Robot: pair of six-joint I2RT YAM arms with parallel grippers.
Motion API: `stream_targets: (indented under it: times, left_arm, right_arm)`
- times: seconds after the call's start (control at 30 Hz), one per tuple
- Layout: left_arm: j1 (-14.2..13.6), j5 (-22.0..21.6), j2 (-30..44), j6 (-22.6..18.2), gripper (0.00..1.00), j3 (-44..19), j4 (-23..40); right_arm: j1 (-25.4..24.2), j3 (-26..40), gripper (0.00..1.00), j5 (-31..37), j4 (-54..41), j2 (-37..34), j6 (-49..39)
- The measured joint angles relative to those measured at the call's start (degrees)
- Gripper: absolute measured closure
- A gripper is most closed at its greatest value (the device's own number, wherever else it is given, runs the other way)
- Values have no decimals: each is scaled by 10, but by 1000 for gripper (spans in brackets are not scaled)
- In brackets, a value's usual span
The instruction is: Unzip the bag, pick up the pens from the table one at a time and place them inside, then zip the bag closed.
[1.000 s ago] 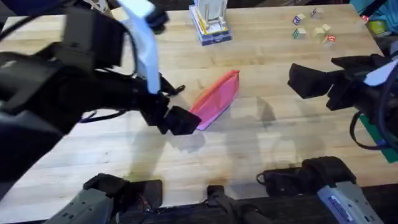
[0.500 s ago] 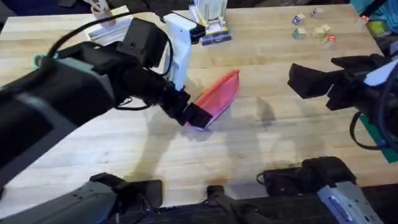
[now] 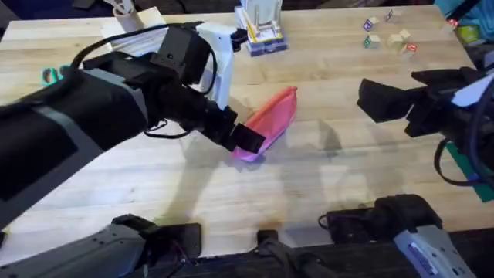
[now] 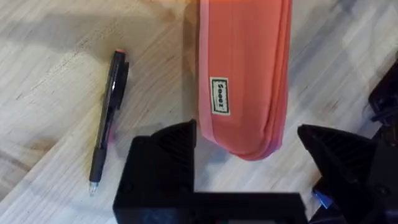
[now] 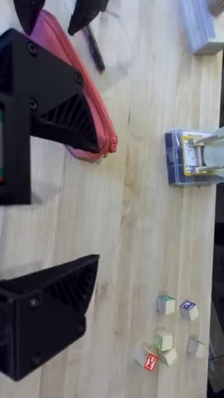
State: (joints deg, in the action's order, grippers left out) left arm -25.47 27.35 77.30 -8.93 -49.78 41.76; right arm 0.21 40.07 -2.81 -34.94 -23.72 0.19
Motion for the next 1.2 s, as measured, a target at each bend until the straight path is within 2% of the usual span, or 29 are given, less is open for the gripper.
stream_targets:
  times: [0.23,0.3,0.33,0.43,0.47,0.57,0.97,1.2]
  left_arm:
    - [0,0,0,4,4,0,0]
    - [0,0,0,5,61,0,0]
    - [0,0,0,6,131,0,-1]
    - [0,1,0,8,564,0,-9]
    - [0,1,0,8,674,0,-11]
    - [-2,1,0,8,930,0,-19]
    - [-2,-2,0,8,958,0,-19]
    - [-2,-2,0,8,958,0,-19]
  right_arm:
    - [0,0,4,0,0,0,0]
    - [0,0,3,0,0,0,0]
    - [0,0,3,0,0,0,0]
    - [0,0,3,0,0,0,0]
    - [0,0,3,0,0,0,0]
    - [0,0,3,0,0,0,0]
    - [0,0,4,-30,0,-5,18]
    - [0,0,5,-39,5,-87,12]
